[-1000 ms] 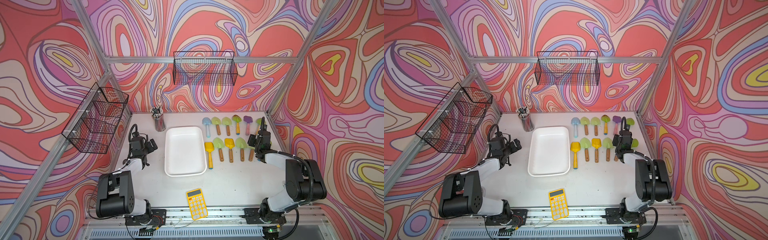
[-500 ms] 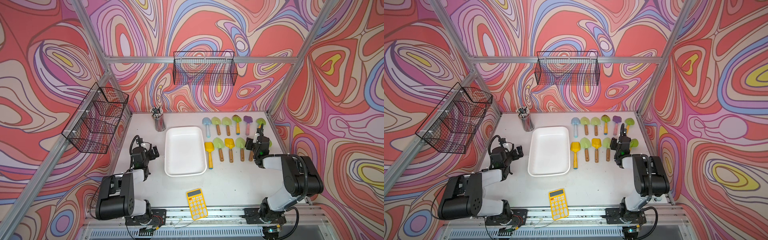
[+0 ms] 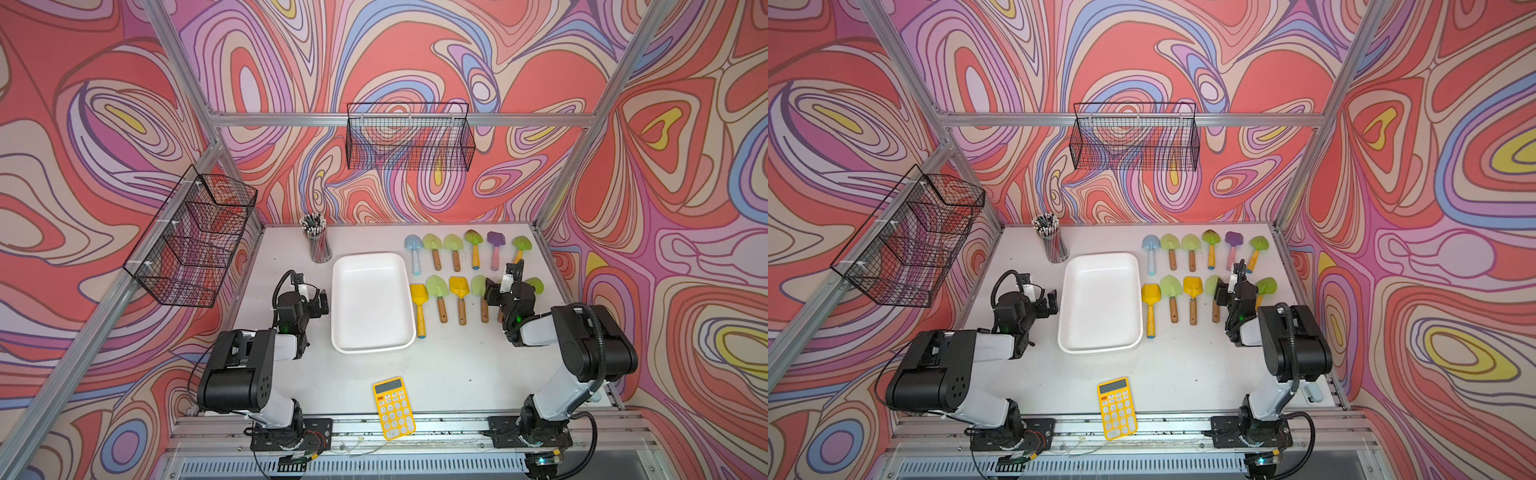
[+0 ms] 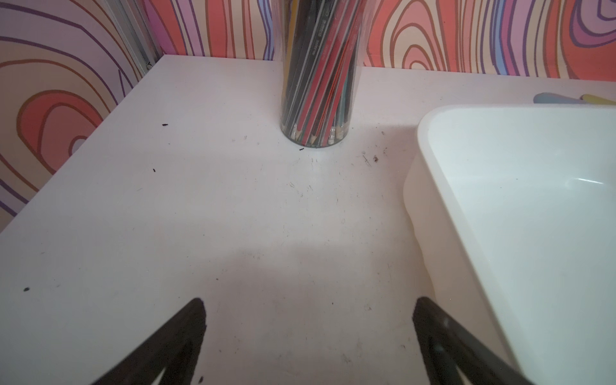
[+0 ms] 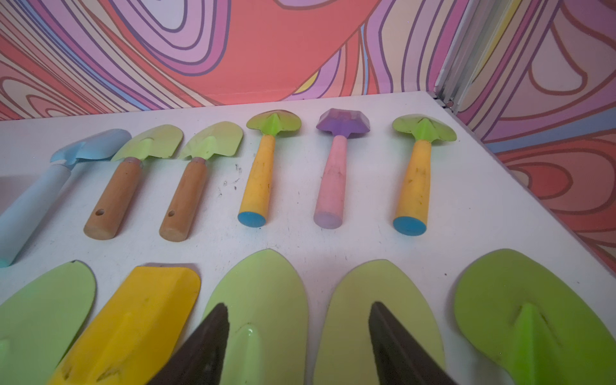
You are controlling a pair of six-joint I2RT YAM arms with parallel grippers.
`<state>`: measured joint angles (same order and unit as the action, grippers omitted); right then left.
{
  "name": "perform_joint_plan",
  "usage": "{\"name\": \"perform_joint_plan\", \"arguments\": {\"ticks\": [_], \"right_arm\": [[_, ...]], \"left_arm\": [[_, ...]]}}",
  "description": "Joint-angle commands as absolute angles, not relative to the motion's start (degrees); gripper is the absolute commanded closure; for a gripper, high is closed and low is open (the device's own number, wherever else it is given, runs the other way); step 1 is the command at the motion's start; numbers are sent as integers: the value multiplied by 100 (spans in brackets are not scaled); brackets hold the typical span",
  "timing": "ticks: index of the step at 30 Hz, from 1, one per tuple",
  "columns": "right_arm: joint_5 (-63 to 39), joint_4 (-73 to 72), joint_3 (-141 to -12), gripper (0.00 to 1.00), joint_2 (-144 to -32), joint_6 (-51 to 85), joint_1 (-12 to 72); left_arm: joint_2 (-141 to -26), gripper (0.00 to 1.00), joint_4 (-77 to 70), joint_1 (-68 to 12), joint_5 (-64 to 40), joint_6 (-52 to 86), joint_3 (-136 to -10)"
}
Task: Take the shovel out of the storage box
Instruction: Reset both arms
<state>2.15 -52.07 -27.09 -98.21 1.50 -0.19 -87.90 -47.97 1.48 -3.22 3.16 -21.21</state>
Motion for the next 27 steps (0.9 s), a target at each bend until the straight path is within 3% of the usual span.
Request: {"name": "perform_joint_plan", "arguments": {"ticks": [1, 27], "right_arm": [[182, -5480, -2690, 2, -9862, 53, 13], [211, -5476, -2689, 2, -9864, 72, 13]], "left_arm": [[-8824, 0, -5049, 141, -412, 133, -2164], [-8825, 0, -4983, 143, -484, 113, -2192]]}}
